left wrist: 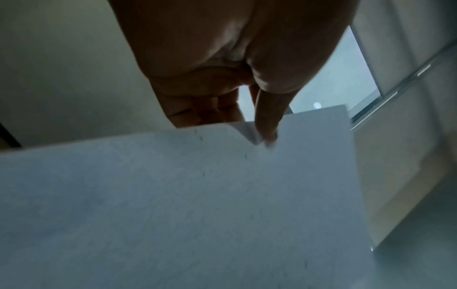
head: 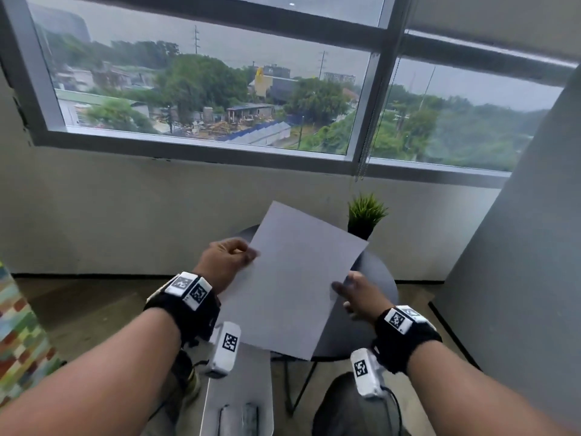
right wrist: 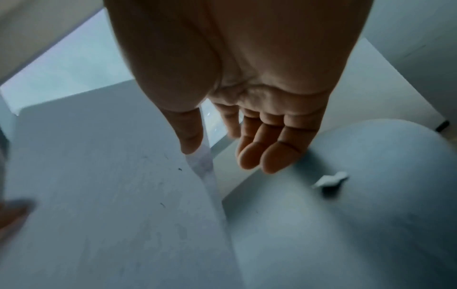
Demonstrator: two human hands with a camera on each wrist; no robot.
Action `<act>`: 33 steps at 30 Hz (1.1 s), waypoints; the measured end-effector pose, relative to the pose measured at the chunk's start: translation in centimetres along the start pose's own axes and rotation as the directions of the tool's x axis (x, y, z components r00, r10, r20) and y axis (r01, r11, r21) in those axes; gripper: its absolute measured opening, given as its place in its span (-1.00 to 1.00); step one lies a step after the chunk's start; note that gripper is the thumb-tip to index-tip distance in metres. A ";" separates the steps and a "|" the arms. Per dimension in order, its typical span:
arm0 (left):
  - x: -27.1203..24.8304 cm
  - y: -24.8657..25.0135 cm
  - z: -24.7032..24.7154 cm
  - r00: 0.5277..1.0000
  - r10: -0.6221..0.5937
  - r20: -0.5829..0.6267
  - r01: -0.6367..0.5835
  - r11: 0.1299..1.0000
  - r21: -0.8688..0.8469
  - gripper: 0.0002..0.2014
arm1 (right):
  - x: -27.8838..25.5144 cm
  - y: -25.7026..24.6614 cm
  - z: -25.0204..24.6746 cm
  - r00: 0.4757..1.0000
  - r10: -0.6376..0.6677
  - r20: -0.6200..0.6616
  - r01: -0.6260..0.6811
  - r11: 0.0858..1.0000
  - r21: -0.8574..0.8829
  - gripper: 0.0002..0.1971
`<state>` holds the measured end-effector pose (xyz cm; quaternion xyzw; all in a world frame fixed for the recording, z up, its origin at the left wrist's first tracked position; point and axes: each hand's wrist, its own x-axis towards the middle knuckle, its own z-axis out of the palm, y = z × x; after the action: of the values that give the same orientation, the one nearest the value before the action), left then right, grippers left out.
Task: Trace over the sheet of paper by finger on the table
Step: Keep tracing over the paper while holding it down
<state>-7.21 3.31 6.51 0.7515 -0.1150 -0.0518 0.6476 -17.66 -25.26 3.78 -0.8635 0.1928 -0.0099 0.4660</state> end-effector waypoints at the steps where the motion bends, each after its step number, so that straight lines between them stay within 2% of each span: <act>1: 0.2 0.8 -0.1 1.000 0.017 -0.004 -0.017 0.999 -0.046 -0.86 | 0.1 -1.1 -0.8 0.999 -0.035 -0.015 0.036 0.995 0.088 -0.75; 3: 0.9 2.0 -0.2 0.998 0.040 -0.056 -0.049 0.986 -0.157 -0.82 | -0.3 -3.8 -2.2 0.987 -0.138 -0.084 0.151 0.973 0.176 -0.78; 5: 1.1 2.7 -0.4 0.993 0.072 -0.088 -0.090 0.972 -0.219 -0.86 | -0.7 -6.1 -3.4 0.945 -0.270 -0.185 0.300 0.941 0.155 -0.84; 7: 1.0 3.3 -0.2 0.986 0.116 -0.122 -0.142 0.964 -0.224 -0.88 | -1.1 -7.6 -4.1 0.881 -0.388 -0.270 0.414 0.909 0.047 -0.79; 10: 1.2 2.4 0.6 0.972 0.155 -0.174 -0.184 0.968 -0.168 -0.89 | -2.0 -8.0 -3.9 0.794 -0.492 -0.358 0.465 0.870 -0.165 -0.57; 11: 1.0 1.5 1.0 0.973 0.144 -0.178 -0.170 0.975 -0.141 -0.90 | -2.0 -7.4 -3.3 0.801 -0.491 -0.343 0.440 0.871 -0.221 -0.59; 12: 0.9 0.3 1.2 0.979 0.124 -0.159 -0.139 0.987 -0.085 -0.93 | -1.8 -6.4 -2.6 0.839 -0.455 -0.297 0.388 0.884 -0.260 -0.67; 14: 0.8 -2.9 1.4 0.998 0.034 -0.053 -0.028 0.994 0.108 -0.94 | -1.5 -4.1 -0.7 0.946 -0.294 -0.136 0.249 0.928 -0.276 -0.81; 15: 0.7 -4.0 1.4 1.000 -0.015 -0.004 0.015 0.983 0.184 -0.92 | -1.3 -3.1 0.0 0.972 -0.225 -0.073 0.197 0.940 -0.279 -0.82; 17: 0.8 -4.9 1.5 0.999 -0.038 0.022 0.032 0.973 0.228 -0.95 | -0.8 -2.2 0.6 0.976 -0.205 -0.066 0.183 0.951 -0.251 -0.84; 20: 1.9 -4.5 1.4 1.000 -0.016 -0.018 0.020 0.977 0.212 -0.80 | 0.1 -2.8 0.4 0.952 -0.255 -0.170 0.230 0.961 -0.153 -0.82; 24: 2.2 -5.1 1.7 0.994 -0.102 -0.029 0.106 0.969 0.222 -0.85 | 1.6 -1.5 0.8 0.988 -0.140 -0.070 0.129 0.982 -0.138 -0.82; 25: 2.3 -5.4 1.8 0.991 -0.126 -0.034 0.130 0.967 0.220 -0.82 | 1.9 -1.3 0.8 0.988 -0.114 -0.101 0.101 0.987 -0.125 -0.81; 27: 2.5 -6.0 1.6 0.983 -0.179 -0.045 0.184 0.959 0.214 -0.80 | 2.2 -1.8 0.0 0.962 -0.116 -0.249 0.090 0.990 -0.111 -0.90; 28: 2.5 -6.5 1.4 0.976 -0.211 -0.050 0.217 0.952 0.216 -0.79 | 2.1 -2.3 -0.3 0.934 -0.142 -0.328 0.122 0.989 -0.082 -0.95; 30: 2.0 -8.1 1.3 0.961 -0.271 -0.054 0.276 0.928 0.250 -0.75 | 1.8 -2.8 0.0 0.894 -0.171 -0.415 0.185 0.983 -0.006 -0.92; 31: 1.5 -8.9 1.3 0.952 -0.301 -0.049 0.302 0.909 0.286 -0.75 | 1.4 -2.9 0.5 0.900 -0.162 -0.406 0.196 0.980 0.045 -0.92; 33: 0.7 -11.1 1.2 0.929 -0.367 -0.037 0.358 0.870 0.340 -0.77 | 0.8 -2.6 2.7 0.959 -0.117 -0.258 0.175 0.961 0.213 -0.94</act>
<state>-5.68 3.47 -4.58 0.8595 0.0114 -0.1624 0.4846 -15.56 -22.07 4.16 -0.8067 0.1811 -0.1729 0.5352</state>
